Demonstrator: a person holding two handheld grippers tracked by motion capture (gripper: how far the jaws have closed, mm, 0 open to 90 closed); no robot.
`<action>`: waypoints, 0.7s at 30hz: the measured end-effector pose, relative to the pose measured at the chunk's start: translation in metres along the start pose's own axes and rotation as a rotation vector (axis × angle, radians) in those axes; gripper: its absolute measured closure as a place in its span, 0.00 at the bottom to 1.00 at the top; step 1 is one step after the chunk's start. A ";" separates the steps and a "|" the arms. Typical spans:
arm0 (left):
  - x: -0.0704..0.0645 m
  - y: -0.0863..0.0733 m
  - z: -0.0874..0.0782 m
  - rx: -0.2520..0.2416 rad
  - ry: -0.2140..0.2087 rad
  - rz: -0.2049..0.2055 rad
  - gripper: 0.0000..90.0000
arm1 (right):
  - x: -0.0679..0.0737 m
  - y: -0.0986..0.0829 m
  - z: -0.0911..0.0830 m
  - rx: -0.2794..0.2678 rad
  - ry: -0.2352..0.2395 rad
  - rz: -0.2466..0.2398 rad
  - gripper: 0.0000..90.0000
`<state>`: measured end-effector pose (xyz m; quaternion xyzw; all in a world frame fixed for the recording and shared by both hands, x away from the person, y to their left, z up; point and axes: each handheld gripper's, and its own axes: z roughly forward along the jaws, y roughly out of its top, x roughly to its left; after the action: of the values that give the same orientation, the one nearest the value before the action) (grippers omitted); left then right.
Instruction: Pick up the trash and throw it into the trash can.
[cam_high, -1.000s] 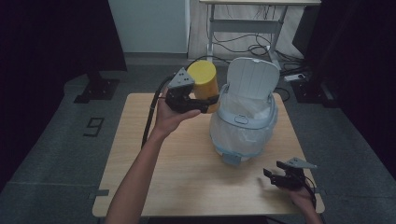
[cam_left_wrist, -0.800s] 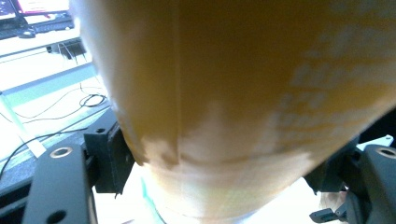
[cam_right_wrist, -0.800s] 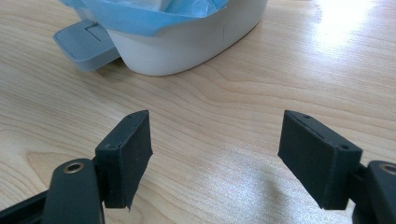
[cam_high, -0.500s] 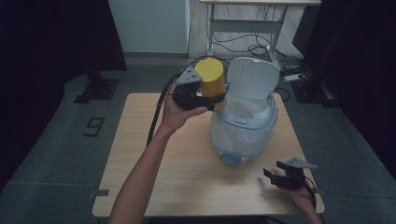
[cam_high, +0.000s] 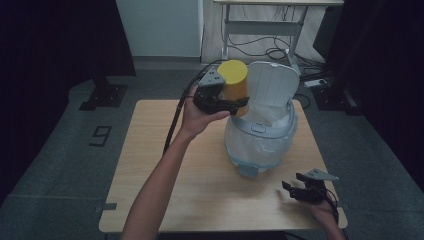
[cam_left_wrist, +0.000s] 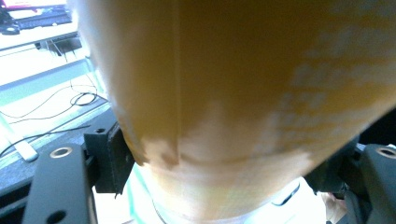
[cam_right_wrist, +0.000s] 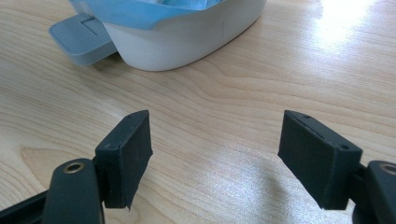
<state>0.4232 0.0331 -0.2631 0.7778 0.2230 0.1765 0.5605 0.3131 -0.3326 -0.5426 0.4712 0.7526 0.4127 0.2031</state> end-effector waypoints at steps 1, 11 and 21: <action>-0.001 0.001 0.002 -0.001 -0.002 0.000 0.26 | 0.000 0.000 0.000 0.000 0.000 -0.001 0.28; -0.008 0.012 0.020 0.015 -0.023 0.024 0.26 | -0.001 0.000 0.000 0.002 -0.002 -0.004 0.28; -0.013 0.023 0.031 0.006 -0.044 0.030 0.26 | -0.003 -0.001 0.001 0.001 -0.005 -0.005 0.28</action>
<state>0.4324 -0.0046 -0.2512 0.7865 0.1993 0.1671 0.5602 0.3146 -0.3350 -0.5437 0.4704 0.7536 0.4106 0.2055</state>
